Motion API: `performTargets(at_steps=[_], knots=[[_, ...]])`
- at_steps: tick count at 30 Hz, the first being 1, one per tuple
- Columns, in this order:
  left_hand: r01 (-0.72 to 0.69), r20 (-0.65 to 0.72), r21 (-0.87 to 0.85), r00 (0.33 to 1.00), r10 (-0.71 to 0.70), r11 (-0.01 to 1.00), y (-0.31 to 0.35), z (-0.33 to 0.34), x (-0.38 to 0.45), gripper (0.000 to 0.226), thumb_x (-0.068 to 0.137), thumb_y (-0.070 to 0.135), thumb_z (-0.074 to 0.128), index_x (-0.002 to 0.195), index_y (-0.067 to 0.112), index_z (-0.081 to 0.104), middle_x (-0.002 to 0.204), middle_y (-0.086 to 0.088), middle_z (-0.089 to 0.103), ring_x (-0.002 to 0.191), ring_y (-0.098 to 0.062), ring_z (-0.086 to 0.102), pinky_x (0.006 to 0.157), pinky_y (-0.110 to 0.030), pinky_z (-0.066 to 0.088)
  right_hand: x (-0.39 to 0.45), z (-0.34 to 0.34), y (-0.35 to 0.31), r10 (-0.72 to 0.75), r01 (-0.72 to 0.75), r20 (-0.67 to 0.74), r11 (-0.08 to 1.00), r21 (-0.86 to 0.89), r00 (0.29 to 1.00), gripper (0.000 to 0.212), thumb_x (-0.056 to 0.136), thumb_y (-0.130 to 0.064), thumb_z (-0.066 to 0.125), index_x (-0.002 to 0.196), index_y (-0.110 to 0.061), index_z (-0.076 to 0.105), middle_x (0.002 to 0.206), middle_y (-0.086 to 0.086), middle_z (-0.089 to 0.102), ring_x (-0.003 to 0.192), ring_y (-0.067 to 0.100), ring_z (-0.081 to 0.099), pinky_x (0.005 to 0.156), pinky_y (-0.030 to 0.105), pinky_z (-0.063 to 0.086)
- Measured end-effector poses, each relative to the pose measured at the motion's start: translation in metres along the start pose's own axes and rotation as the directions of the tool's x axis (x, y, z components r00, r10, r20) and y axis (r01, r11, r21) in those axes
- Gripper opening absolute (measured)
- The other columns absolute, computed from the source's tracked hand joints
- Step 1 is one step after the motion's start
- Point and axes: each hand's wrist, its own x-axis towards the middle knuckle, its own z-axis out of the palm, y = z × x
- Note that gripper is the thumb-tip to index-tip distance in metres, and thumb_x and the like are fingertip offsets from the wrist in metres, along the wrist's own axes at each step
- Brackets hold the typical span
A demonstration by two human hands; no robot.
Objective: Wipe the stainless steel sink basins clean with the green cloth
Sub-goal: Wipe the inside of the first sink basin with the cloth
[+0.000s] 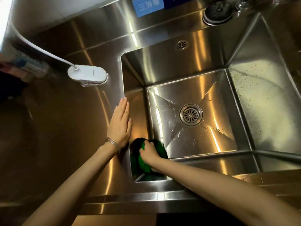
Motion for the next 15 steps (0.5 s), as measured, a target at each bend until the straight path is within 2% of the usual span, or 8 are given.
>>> performTargets(at_steps=[3,5,7,8,10,13,15], knots=[[0.002,-0.027,-0.008,1.000,-0.002,1.000,0.000,0.000,0.002,0.055,0.090,0.020,0.029,0.140,-0.005,0.031,0.150,-0.016,0.024,0.140,-0.019,0.014,0.116,-0.023,0.003,0.003,-0.014,-0.028,-0.134,0.135,-0.018,0.982,0.135,0.991,0.048,0.096,-0.005,0.039,0.143,-0.004,0.030,0.142,0.017,0.028,0.129,0.030,0.038,0.109,0.027,0.025],[0.001,-0.033,-0.018,0.999,-0.001,1.000,-0.002,0.001,0.003,0.055,0.089,0.017,0.030,0.139,-0.007,0.032,0.148,-0.019,0.027,0.139,-0.022,0.018,0.117,-0.021,0.003,0.011,-0.022,-0.053,-0.232,0.245,-0.083,0.938,0.245,0.969,0.049,0.094,-0.002,0.041,0.142,-0.007,0.035,0.139,0.017,0.033,0.126,0.029,0.042,0.112,0.033,0.027],[-0.001,-0.040,-0.025,0.999,0.000,1.000,-0.001,0.002,0.004,0.056,0.087,0.015,0.030,0.138,-0.007,0.034,0.148,-0.019,0.028,0.139,-0.024,0.019,0.117,-0.023,0.003,0.026,-0.026,-0.064,-0.222,0.259,-0.154,0.921,0.293,0.963,0.048,0.094,-0.003,0.042,0.141,-0.008,0.038,0.136,0.018,0.037,0.125,0.029,0.043,0.112,0.036,0.029],[0.000,-0.044,-0.034,0.999,-0.002,0.999,0.000,0.001,0.005,0.056,0.086,0.014,0.031,0.138,-0.006,0.034,0.148,-0.019,0.028,0.139,-0.024,0.019,0.117,-0.023,0.004,0.033,-0.026,-0.062,-0.196,0.233,-0.157,0.934,0.270,0.968,0.048,0.095,-0.004,0.041,0.142,-0.008,0.036,0.137,0.019,0.036,0.127,0.029,0.041,0.112,0.033,0.027],[0.015,-0.041,-0.043,0.999,-0.017,0.999,0.001,0.000,0.003,0.058,0.084,0.013,0.031,0.138,-0.006,0.034,0.148,-0.018,0.027,0.139,-0.021,0.018,0.117,-0.023,0.003,0.038,-0.024,-0.049,-0.098,0.111,-0.111,0.987,0.118,0.989,0.049,0.095,-0.005,0.038,0.144,-0.008,0.030,0.142,0.018,0.030,0.130,0.030,0.035,0.110,0.029,0.024],[0.014,-0.041,-0.021,0.999,-0.015,1.000,0.001,-0.001,0.004,0.059,0.082,0.010,0.032,0.138,-0.005,0.035,0.149,-0.018,0.028,0.140,-0.021,0.017,0.117,-0.023,0.003,0.029,-0.018,-0.029,0.077,-0.075,0.058,0.997,-0.023,0.995,0.051,0.095,-0.006,0.036,0.144,-0.001,0.021,0.149,0.021,0.022,0.134,0.036,0.029,0.108,0.034,0.026],[0.018,-0.032,-0.009,0.999,-0.018,1.000,0.001,-0.003,0.004,0.059,0.081,0.009,0.032,0.138,-0.005,0.035,0.148,-0.019,0.029,0.140,-0.023,0.018,0.117,-0.024,0.003,0.017,-0.017,-0.031,0.089,-0.083,0.174,0.996,-0.041,0.981,0.046,0.094,-0.006,0.037,0.139,0.005,0.028,0.144,0.025,0.029,0.132,0.039,0.033,0.106,0.040,0.032]])
